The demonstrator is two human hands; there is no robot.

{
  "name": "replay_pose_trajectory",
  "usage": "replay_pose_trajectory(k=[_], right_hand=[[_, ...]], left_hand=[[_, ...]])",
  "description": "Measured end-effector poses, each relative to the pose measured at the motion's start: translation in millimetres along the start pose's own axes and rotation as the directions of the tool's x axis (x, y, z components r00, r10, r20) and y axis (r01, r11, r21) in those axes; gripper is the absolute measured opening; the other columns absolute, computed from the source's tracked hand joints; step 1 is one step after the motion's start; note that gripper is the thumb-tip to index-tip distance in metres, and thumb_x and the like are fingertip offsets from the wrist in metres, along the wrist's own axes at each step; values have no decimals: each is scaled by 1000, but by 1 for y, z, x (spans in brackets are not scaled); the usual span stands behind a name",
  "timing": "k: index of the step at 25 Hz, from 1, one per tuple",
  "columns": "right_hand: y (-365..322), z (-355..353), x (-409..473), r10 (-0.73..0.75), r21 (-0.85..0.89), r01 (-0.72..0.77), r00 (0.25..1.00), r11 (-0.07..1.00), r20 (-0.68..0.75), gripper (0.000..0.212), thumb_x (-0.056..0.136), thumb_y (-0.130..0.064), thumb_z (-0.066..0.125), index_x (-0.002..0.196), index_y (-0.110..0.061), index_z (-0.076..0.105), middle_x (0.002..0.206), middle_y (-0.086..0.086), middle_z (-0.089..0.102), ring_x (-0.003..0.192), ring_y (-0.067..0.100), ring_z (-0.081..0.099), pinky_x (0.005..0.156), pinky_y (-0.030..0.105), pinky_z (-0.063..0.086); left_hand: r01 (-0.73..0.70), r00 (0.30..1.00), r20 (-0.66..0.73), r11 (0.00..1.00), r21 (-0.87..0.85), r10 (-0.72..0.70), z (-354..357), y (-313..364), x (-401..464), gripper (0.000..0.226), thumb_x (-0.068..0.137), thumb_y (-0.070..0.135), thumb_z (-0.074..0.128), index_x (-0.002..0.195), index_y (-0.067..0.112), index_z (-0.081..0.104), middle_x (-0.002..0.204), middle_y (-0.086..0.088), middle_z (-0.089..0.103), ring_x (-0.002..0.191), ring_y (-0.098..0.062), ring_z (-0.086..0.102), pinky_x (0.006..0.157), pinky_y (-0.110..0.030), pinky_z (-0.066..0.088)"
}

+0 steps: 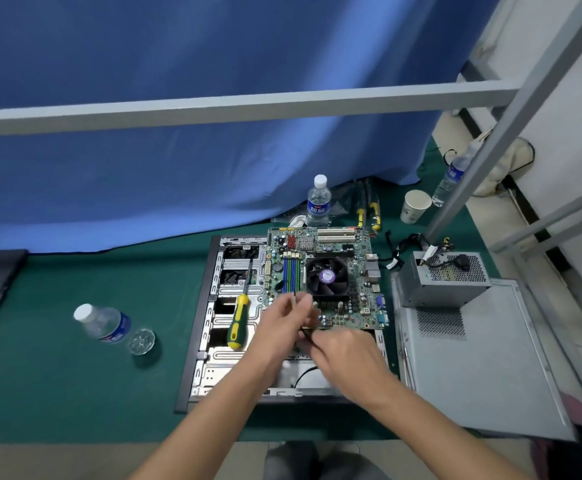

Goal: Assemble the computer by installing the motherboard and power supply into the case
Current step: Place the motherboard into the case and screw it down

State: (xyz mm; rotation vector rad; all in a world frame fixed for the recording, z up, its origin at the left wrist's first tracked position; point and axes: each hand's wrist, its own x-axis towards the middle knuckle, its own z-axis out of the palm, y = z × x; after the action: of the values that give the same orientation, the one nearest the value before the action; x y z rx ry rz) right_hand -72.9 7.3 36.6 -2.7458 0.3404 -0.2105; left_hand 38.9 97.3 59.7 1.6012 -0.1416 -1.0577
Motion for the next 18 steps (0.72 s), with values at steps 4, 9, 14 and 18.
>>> replay_pose_trajectory(k=[4,9,14,18], right_hand=[[2,-6,-12,11,13,-13,995,1000,99,15,97,-28,54,92,-17,63,84,-1,66,75,20,65,64,33,52],[45,-23,-23,196,167,-225,965,960,176,12,99,-29,53,94,-23,62,89,-11,61,74,-1,55,70,16,47],[34,-20,-18,138,362,-247,944,899,300,19,97,-35,58,114,-28,60,97,-15,60,70,-7,52,67,13,45],[21,-31,19,176,530,-243,969,812,175,28,97,-32,57,125,-29,55,94,-15,60,64,-2,56,61,15,48]], left_hand=[[-123,991,-54,992,-21,122,1,31,-6,26,106,18,41,110,7,64,73,-2,61,54,-8,56,55,-23,52],[-195,958,-229,976,-91,170,-30,66,-6,36,105,32,42,96,7,66,61,7,41,51,-6,35,44,-19,31],[-157,987,-73,947,-282,142,-39,80,-2,32,104,31,43,96,8,63,53,8,29,43,-4,22,34,-15,20],[-110,979,126,933,-344,162,-39,91,9,32,96,31,49,74,15,64,47,10,22,38,-5,18,35,-18,15]])
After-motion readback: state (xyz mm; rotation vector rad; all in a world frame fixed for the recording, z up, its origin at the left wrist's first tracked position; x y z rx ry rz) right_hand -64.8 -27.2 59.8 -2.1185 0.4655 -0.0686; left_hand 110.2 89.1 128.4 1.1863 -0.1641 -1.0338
